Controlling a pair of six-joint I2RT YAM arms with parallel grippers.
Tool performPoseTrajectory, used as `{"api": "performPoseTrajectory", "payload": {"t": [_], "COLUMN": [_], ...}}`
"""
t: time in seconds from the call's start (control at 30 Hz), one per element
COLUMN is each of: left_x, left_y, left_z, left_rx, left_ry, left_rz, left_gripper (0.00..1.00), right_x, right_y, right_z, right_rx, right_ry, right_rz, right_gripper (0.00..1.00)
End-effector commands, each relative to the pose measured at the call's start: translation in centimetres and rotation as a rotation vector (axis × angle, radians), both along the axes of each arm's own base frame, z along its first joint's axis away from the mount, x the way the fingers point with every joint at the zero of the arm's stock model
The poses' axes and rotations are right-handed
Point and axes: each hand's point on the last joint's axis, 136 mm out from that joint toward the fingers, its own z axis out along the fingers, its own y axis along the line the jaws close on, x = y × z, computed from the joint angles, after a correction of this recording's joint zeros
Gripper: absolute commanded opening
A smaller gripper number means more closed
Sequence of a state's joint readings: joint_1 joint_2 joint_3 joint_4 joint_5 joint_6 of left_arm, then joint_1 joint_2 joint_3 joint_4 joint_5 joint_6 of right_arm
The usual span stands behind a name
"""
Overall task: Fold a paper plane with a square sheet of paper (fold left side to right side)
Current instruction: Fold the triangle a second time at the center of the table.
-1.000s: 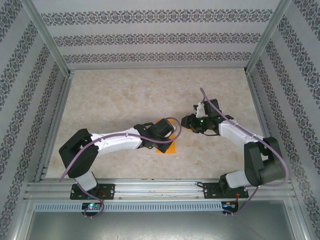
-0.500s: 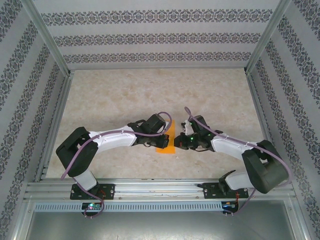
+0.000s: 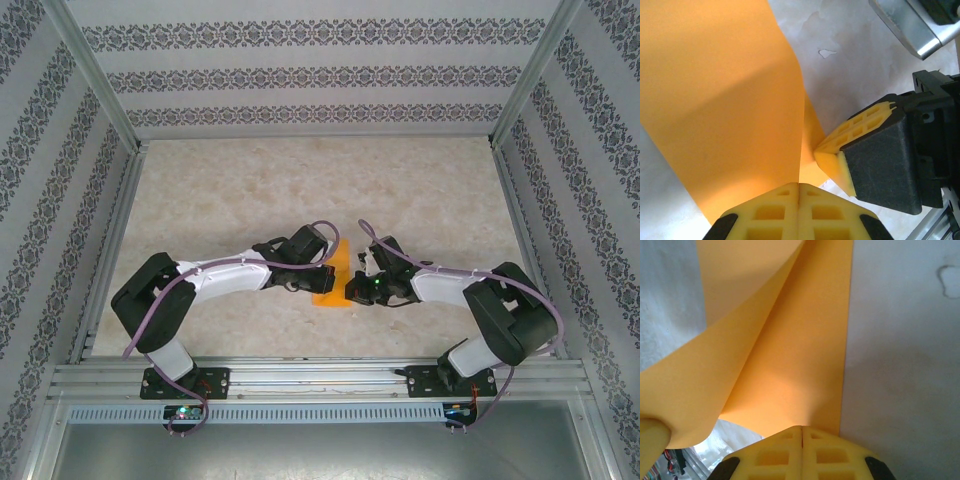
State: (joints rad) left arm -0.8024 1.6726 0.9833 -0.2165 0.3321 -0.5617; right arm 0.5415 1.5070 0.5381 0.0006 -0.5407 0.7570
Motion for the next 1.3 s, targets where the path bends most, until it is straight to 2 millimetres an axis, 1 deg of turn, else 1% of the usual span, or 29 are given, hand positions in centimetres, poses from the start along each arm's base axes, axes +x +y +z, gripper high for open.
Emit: {"api": "performPoseTrajectory", "payload": {"t": [0.0, 0.13, 0.33, 0.5, 0.73, 1.0, 1.27], "left_x": [0.1, 0.0, 0.2, 0.9, 1.8, 2.4, 2.8], "left_y": [0.9, 1.5, 2.0, 2.5, 2.4, 2.7, 3.0], "left_z": [0.0, -0.2, -0.7, -1.4, -1.9, -2.9, -3.2], "left_rx": [0.008, 0.032, 0.049, 0.035, 0.003, 0.020, 0.032], "left_ry": [0.003, 0.006, 0.007, 0.015, 0.017, 0.016, 0.013], "left_rz": [-0.001, -0.033, -0.079, -0.078, -0.087, -0.090, -0.087], "left_gripper": [0.01, 0.01, 0.01, 0.01, 0.01, 0.01, 0.01], "right_x": [-1.0, -1.4, -1.4, -1.3, -1.3, -1.3, -1.4], "right_y": [-0.6, -1.2, -1.6, -1.4, -1.3, -1.3, -1.4], "right_z": [-1.3, -1.9, -2.1, -2.1, -2.1, -2.2, -2.3], "right_rx": [-0.052, -0.097, -0.137, -0.133, -0.130, -0.134, -0.136], "right_ry": [0.035, 0.052, 0.056, 0.057, 0.058, 0.064, 0.067], "right_rz": [0.011, 0.030, 0.056, 0.062, 0.068, 0.073, 0.073], "right_gripper": [0.00, 0.00, 0.00, 0.00, 0.00, 0.00, 0.00]}}
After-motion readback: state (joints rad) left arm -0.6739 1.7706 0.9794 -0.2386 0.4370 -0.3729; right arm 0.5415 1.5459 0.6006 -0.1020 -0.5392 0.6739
